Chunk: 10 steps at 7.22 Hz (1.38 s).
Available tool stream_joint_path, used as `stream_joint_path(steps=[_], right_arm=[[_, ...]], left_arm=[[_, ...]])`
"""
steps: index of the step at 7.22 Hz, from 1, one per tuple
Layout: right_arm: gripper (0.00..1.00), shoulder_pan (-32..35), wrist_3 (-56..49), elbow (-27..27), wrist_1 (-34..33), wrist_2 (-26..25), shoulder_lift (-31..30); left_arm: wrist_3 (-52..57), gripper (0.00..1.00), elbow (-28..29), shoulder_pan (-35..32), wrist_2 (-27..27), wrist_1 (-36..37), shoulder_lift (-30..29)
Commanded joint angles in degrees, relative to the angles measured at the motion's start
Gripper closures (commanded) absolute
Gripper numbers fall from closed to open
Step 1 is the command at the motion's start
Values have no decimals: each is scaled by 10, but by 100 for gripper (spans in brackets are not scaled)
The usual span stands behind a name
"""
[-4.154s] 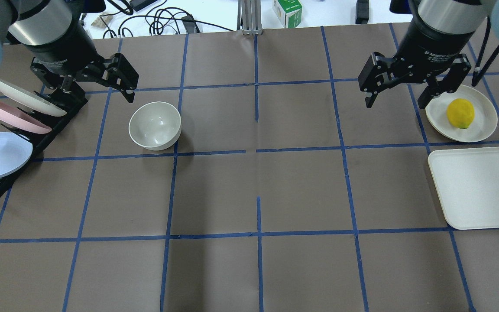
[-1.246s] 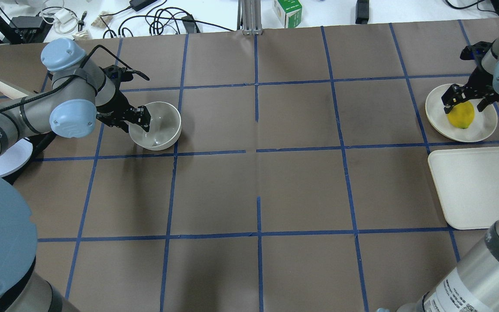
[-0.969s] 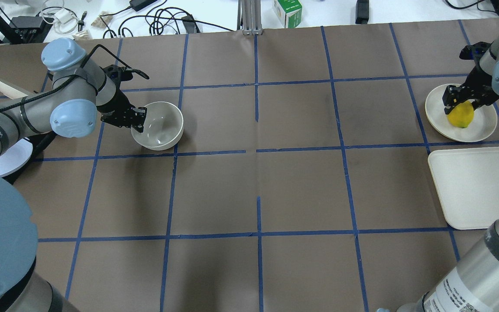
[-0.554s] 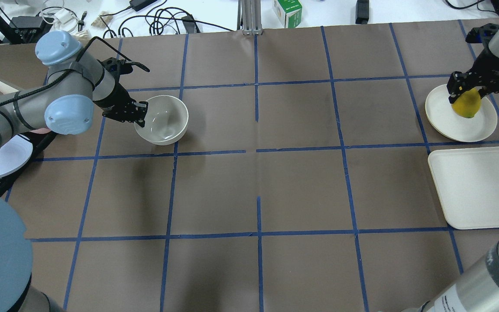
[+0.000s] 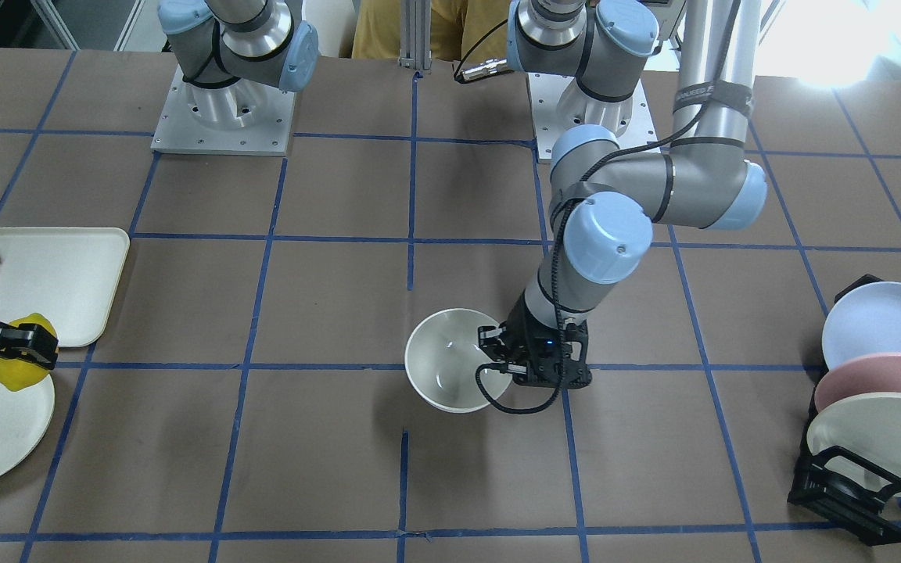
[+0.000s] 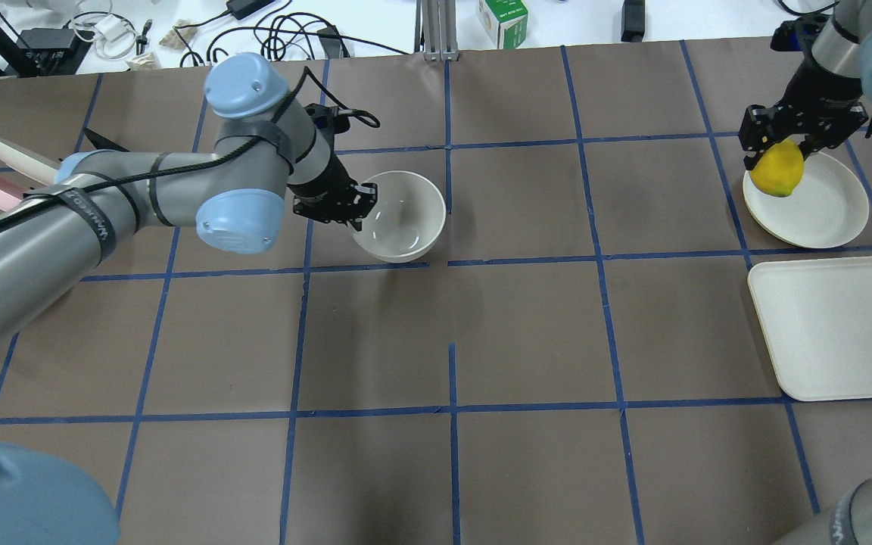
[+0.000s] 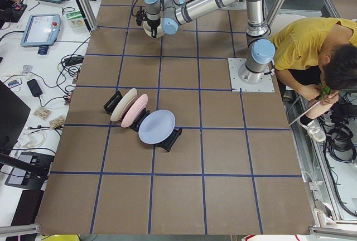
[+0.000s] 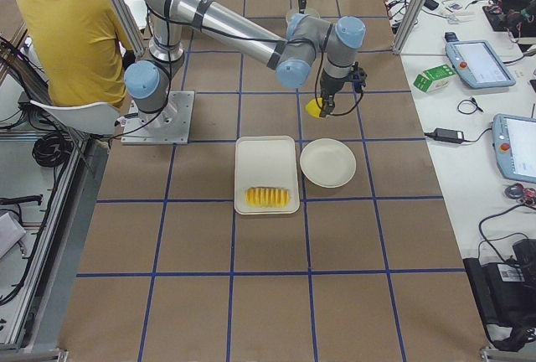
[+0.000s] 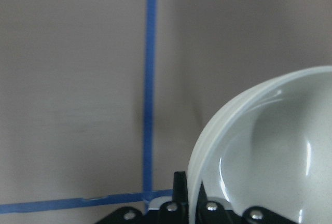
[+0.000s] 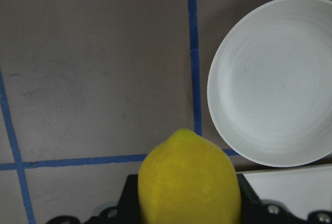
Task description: Place bowl and put lemon in it
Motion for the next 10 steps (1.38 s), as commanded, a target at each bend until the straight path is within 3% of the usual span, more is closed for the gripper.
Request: stream_joint_path(steps=[1,2,3,4,5,7,9,10], right_arm=[[100,20,11,5,30,19,-22],[100,20,27,5,37,51,-25],[100,22,33,5,38,51,-26],[100,37,47,3,38,46,-28],[100,64,96,2,37,43,-32],[100,118,163,0,31,42,-33],[100,190,261,-2,15,46,-29],[100,226,295,0,-6,52,-23]], left_arm=[[-22,100,-17,-35,7,13,-2],[-29,100,-22,-42,7,19,-9],[-39,100,-21,-47,7,19,-11],[-41,80,-16,-47,8,19,-16],[-39,1,-12,-46,8,25,-18],[-29,0,4,-21,19,20,24],[28,0,74,21,30,-182,93],[96,0,96,37,63,-285,125]])
